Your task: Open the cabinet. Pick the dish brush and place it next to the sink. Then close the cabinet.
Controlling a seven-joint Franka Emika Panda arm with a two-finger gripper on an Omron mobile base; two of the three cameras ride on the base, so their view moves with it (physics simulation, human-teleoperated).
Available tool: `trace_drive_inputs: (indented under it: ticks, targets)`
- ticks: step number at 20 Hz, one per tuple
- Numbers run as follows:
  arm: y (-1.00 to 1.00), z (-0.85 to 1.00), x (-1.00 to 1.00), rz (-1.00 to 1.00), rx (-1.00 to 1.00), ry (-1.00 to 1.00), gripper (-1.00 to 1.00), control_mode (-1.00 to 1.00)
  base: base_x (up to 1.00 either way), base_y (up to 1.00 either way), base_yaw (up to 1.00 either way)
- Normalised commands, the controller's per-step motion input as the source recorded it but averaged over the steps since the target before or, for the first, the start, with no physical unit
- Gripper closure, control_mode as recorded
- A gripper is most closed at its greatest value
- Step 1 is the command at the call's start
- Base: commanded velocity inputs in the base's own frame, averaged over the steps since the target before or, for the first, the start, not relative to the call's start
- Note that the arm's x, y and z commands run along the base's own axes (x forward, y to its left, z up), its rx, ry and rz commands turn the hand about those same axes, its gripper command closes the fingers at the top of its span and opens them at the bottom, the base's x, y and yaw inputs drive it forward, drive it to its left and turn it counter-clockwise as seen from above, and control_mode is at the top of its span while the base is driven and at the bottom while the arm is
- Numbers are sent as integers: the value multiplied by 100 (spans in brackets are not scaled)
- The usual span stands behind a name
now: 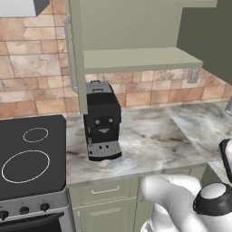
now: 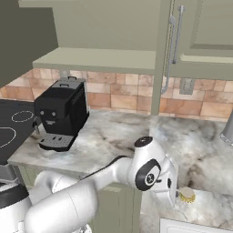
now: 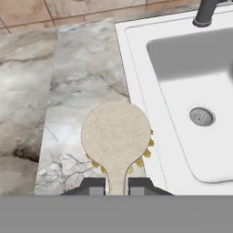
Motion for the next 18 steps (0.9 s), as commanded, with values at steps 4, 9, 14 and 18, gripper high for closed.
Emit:
trace_drive_inputs:
  ticks: [4, 9, 14, 18]
  targets:
    - [-26, -38, 20, 6, 0, 1, 100, -100, 0, 0, 0]
    - [-18, -31, 10, 4, 0, 4, 100, -100, 0, 0, 0]
    - [-21, -31, 0, 0, 0, 1, 100, -100, 0, 0, 0]
    - [-27, -25, 2, 0, 0, 0, 100, -100, 0, 0, 0]
